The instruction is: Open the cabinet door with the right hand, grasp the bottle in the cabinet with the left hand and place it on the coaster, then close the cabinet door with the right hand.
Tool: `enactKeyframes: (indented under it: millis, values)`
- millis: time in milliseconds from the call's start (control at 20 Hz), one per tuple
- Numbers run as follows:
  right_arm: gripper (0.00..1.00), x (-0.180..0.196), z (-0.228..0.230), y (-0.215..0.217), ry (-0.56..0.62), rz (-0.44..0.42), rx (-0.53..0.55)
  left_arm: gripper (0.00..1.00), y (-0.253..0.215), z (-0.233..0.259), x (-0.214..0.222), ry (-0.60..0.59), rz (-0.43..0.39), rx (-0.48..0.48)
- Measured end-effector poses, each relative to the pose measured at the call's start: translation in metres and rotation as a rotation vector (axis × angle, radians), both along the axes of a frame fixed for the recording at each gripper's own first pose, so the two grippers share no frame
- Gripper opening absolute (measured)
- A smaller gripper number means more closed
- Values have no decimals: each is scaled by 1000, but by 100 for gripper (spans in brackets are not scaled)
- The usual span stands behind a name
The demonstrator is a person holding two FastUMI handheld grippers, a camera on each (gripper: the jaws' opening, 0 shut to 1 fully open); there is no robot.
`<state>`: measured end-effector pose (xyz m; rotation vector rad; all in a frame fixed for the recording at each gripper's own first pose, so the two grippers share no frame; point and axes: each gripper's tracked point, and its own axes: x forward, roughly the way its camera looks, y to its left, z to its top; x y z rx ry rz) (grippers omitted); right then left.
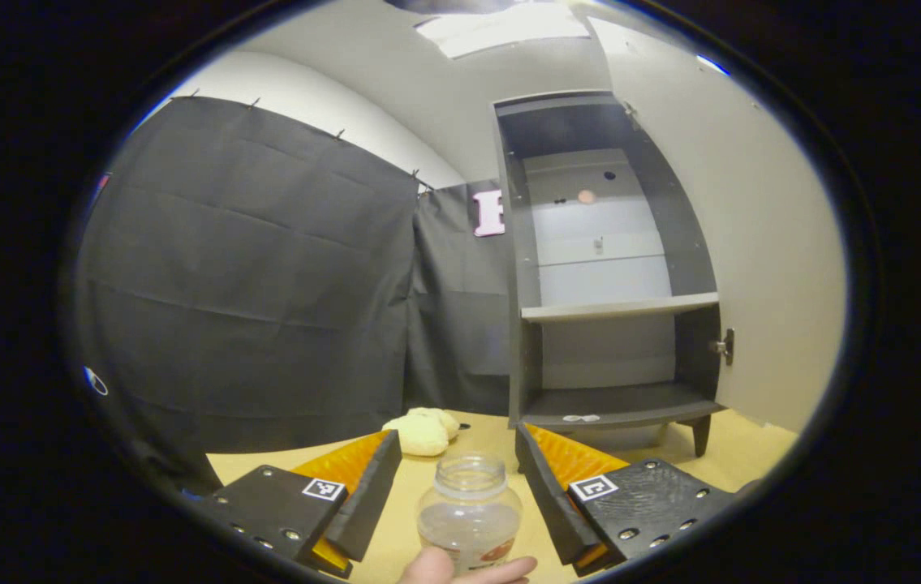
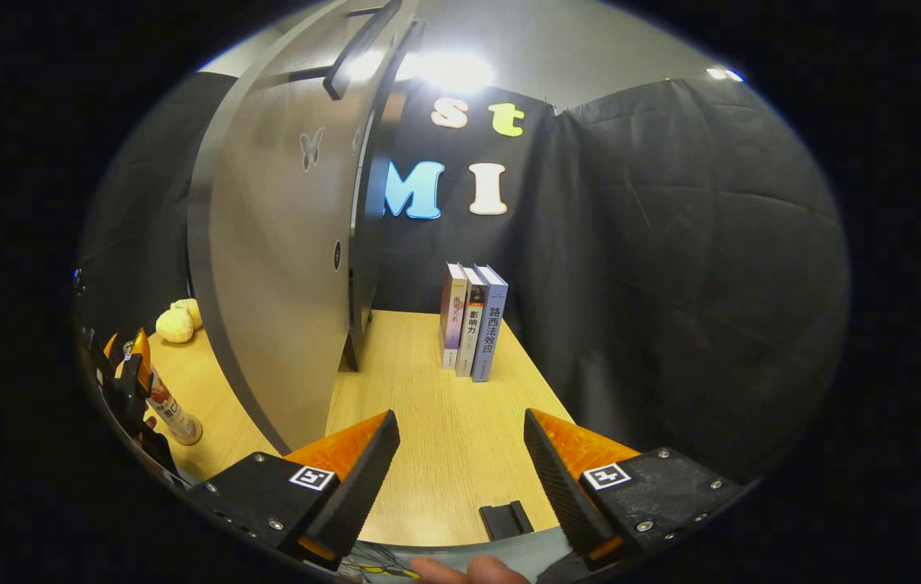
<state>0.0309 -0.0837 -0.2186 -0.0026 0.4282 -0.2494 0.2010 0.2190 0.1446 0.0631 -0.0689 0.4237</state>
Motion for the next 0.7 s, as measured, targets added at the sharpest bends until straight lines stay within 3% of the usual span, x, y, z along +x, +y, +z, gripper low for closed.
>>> enactKeyframes:
  millis: [550, 700]
  values:
    - [96, 18, 69, -26, -102, -72, 26, 82, -25, 180, 3, 43, -89, 120]
    - [96, 23, 102, -41, -155, -115, 55, 83, -44, 226, 13, 52, -155, 68]
